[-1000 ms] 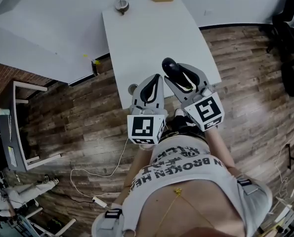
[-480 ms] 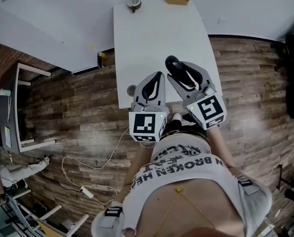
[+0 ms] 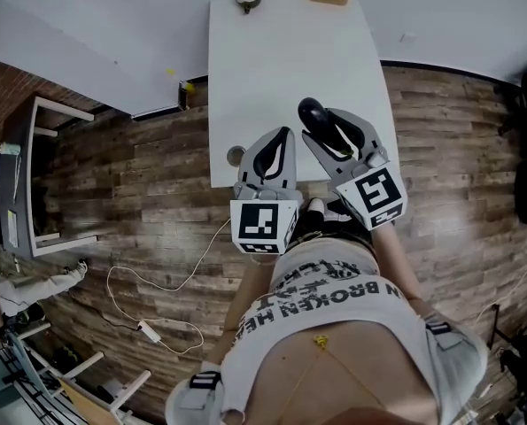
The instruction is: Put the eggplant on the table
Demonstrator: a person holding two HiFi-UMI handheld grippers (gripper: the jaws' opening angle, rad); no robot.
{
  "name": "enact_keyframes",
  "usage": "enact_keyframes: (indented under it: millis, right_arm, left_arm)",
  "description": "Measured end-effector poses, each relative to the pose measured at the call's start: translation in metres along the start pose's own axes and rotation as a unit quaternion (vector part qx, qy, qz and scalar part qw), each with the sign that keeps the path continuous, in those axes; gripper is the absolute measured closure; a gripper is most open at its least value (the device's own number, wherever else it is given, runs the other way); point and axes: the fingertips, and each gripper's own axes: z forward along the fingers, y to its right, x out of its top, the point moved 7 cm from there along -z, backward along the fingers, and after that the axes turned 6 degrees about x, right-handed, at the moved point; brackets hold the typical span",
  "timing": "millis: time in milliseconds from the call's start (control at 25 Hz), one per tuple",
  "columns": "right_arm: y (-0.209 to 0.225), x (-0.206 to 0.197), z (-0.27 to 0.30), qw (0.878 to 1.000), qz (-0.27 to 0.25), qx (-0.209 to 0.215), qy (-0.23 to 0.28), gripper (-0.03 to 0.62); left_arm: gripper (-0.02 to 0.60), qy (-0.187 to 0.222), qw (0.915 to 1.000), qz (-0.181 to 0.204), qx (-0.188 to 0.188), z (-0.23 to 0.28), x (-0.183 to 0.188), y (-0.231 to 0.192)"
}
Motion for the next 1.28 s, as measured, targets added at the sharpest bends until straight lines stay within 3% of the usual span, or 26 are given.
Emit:
enact_keyframes:
  millis: [200,920,1280]
  right_arm:
    - [-0.001,0.001,0.01,1.0,-0.013,-0.003,-0.004,0.39]
    - [0.013,0.02,0.073,0.996,-0.027,-0.08,-0.04,0.39]
    - [0.007,0.02,0.11,0.995,-0.028,-0.083,-0.053,0.39]
  left_arm:
    - [0.575,-0.007,1.0,0.001,-0.005,0.004,-0.005,-0.013]
    - [0.575,-0.001,0.9955,-0.009,-0.095,0.056,0.004,-0.08]
    - [0.575,-0.007,0.9947,-0.004,-0.102,0.06,-0.002,-0.116]
